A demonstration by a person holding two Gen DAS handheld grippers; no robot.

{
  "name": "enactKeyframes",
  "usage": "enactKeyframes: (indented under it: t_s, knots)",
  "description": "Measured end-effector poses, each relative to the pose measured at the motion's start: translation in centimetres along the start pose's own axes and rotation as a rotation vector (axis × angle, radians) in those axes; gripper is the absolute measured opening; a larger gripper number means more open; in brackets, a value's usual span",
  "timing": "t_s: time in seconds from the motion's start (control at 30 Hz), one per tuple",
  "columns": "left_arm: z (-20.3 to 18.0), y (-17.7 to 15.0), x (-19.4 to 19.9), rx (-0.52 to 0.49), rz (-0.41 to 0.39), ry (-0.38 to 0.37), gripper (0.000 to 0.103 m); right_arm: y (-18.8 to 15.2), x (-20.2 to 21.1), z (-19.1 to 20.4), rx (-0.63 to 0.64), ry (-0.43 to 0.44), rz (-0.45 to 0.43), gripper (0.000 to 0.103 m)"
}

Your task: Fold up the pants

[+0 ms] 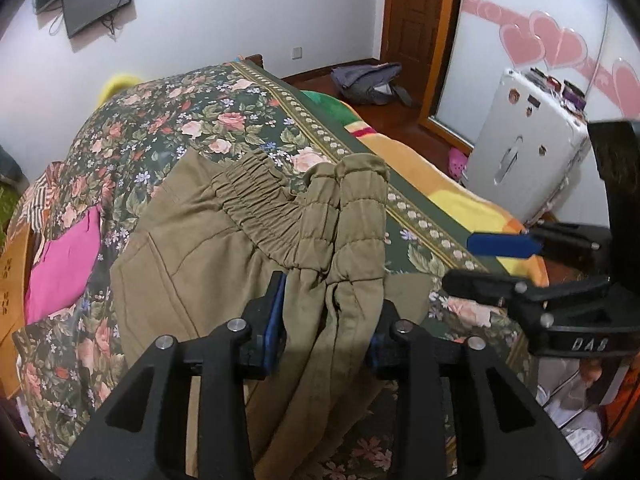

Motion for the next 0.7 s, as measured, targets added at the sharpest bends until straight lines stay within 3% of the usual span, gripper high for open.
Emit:
enactKeyframes:
  t_s: [0.07, 0.13, 0.33, 0.47, 0.6, 0.7]
  knots:
    - [-0.2, -0.1, 0.4, 0.003, -0.003, -0.028, 0.060, 0.0, 0.1, -0.2, -0.010, -0.003, -0.002, 0.050]
    - [-0.4, 0.0, 1.3, 0.016, -0.025, -0.063, 0.065, 0.0, 0.3, -0.1, -0.013, -0.004, -0.004, 0.050]
    - [0.6, 0.9, 3.8, 0.037, -0.088, -0.048, 0.065, 0.5, 0.6, 0.6, 0.002, 0.002, -0.019, 0.050]
    - [3.8, 1.0, 4.9, 0.070, -0.124, 0.022, 0.069, 0.8, 0.6, 1.7, 0.020, 0.015, -0.022, 0.050]
    - [8.9, -0.2, 4.3, 0.141, -0.094, 0.119, 0.069, 0.4, -0.4, 3.0, 0.042, 0.039, 0.004, 0.050]
    - [11.9, -2.0, 3.5, 0.195, -0.040, 0.143, 0.069, -0.2, -1.5, 4.3, 0.056, 0.064, 0.035, 0.050]
Point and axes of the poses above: each gripper's, at about its wrist camera, not at the fingertips, and x roughly against the way its jaws point, z to its left, y to its top, the point moved 7 cm from there along -x, roughly the way its jaws point, and after that the axes turned 9 degrees about x, right-handed, at the moved point
